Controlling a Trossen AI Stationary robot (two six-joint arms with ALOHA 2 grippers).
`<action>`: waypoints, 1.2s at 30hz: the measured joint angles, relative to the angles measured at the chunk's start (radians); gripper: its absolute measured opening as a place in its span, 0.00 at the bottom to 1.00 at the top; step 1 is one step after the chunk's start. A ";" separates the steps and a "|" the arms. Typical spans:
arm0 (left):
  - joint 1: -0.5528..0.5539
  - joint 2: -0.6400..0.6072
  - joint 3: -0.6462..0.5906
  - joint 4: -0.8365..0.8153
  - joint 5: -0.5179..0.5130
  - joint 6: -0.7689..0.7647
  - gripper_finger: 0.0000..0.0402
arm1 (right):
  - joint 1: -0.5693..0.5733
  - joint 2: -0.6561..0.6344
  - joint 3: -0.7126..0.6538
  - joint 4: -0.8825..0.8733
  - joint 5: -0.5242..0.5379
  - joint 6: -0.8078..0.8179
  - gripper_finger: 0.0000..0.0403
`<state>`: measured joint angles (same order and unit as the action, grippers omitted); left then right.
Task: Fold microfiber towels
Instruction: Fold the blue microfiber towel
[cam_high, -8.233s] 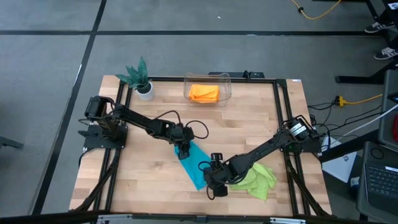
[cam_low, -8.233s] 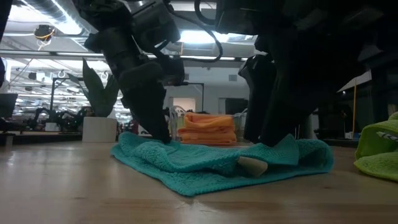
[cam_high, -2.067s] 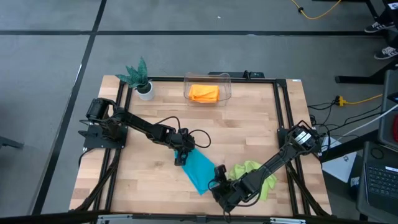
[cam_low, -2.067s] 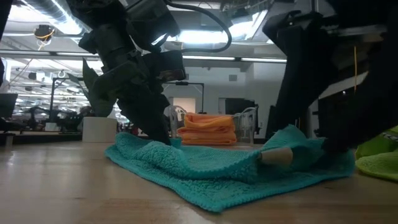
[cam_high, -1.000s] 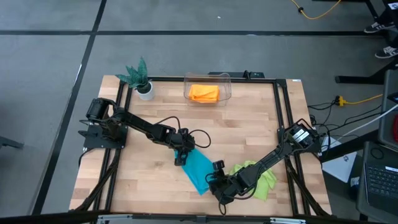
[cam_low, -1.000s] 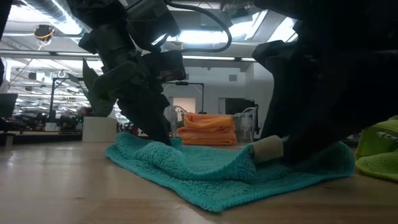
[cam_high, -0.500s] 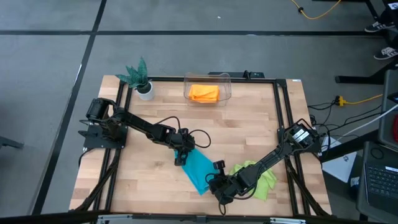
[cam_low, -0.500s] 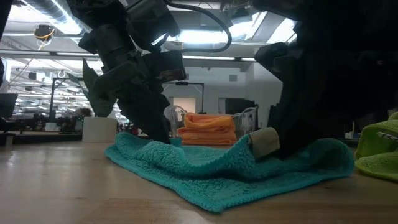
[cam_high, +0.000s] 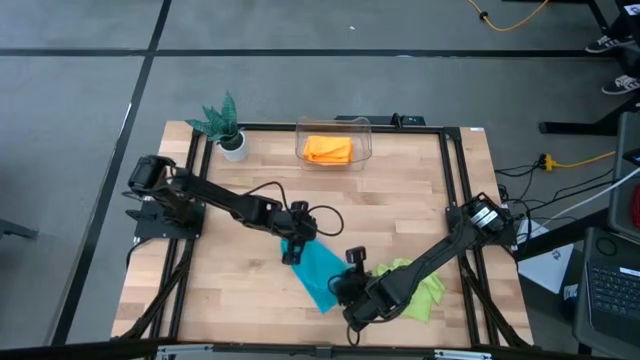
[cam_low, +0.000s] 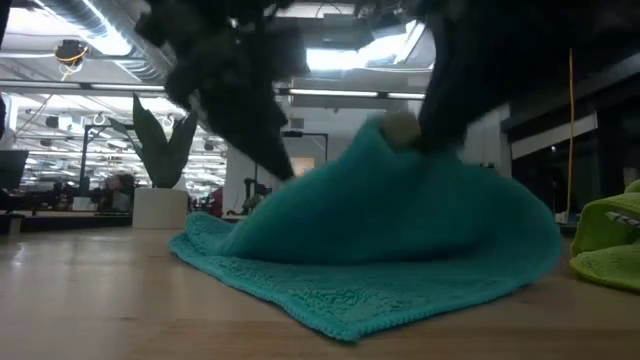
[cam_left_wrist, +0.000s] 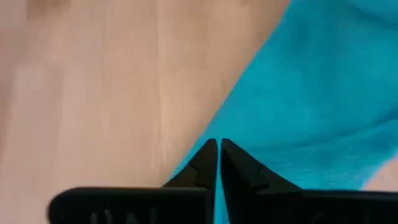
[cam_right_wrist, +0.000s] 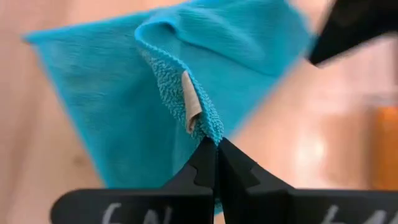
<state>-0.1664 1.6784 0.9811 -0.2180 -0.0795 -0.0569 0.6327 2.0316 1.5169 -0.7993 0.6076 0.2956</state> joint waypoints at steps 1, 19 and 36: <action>-0.006 -0.012 0.017 -0.027 -0.007 0.012 0.01 | 0.000 -0.002 0.023 -0.049 0.027 0.017 0.01; 0.018 -0.018 0.042 -0.120 0.092 -0.179 0.41 | 0.000 -0.002 0.069 -0.108 -0.015 0.169 0.01; 0.036 0.116 0.016 -0.062 0.136 -0.202 0.46 | 0.000 -0.001 0.068 -0.119 -0.009 0.149 0.02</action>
<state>-0.1307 1.7942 0.9969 -0.2800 0.0567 -0.2592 0.6324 2.0310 1.5852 -0.9179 0.5983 0.4446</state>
